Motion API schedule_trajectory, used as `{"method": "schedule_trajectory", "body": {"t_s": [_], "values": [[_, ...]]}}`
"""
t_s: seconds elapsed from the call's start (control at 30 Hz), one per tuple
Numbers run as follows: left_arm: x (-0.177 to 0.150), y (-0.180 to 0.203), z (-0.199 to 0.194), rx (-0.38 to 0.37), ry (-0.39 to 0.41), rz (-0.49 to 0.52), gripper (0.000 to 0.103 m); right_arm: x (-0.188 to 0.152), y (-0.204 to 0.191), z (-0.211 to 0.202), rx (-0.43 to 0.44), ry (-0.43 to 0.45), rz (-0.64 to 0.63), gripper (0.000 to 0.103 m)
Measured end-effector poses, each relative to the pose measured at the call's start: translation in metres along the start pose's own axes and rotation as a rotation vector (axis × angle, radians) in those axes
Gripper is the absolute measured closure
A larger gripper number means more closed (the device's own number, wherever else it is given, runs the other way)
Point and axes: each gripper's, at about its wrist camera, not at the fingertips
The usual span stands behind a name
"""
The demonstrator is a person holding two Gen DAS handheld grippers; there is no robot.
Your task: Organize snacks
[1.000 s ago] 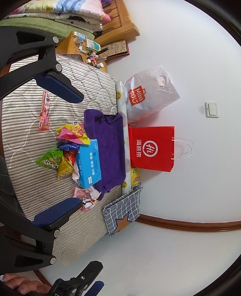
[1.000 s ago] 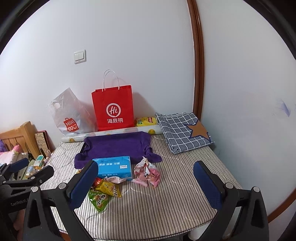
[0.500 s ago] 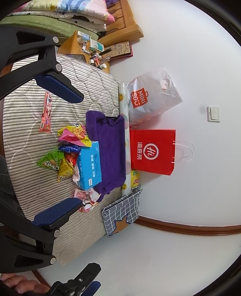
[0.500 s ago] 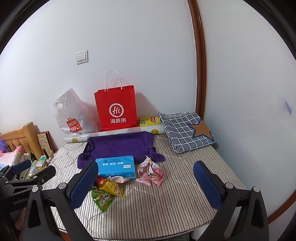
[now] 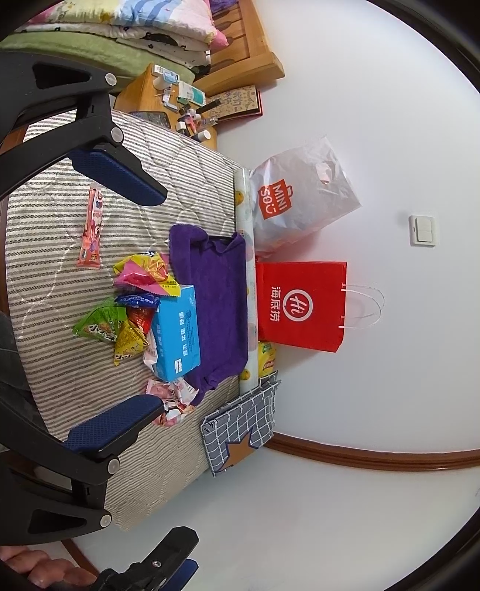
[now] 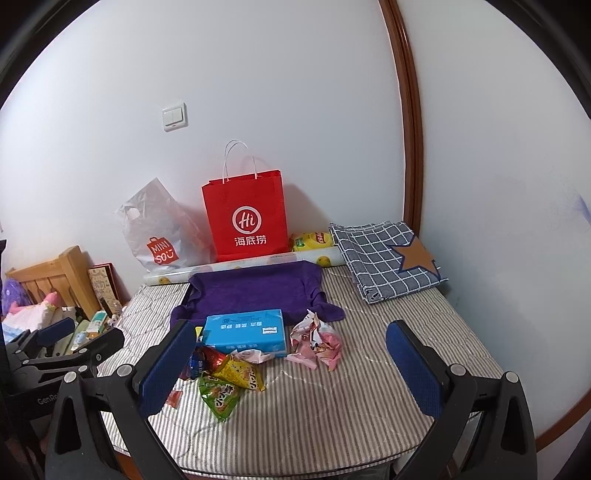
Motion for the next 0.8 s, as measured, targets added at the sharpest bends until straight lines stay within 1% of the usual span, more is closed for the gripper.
{"method": "schedule_trajectory", "body": {"t_s": [0.5,0.8], "values": [[-0.0019,0.0024,-0.0028,-0.007,0.002,-0.004,0.001,-0.0005,-0.0018,-0.0024,-0.025,0.004,-0.003,0.000],[-0.0026,0.0008,-0.0029,-0.007,-0.001,-0.005,0.001,-0.0029,-0.0006,-0.0016,-0.022,-0.002,-0.002,0.000]]}}
Point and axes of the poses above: each gripper's, at about its wrist camera, not at the fingertips, and z roughly the way its jaws point, y to its right, x to its top, and after that the axes turned 5 degrees about x, right-handed
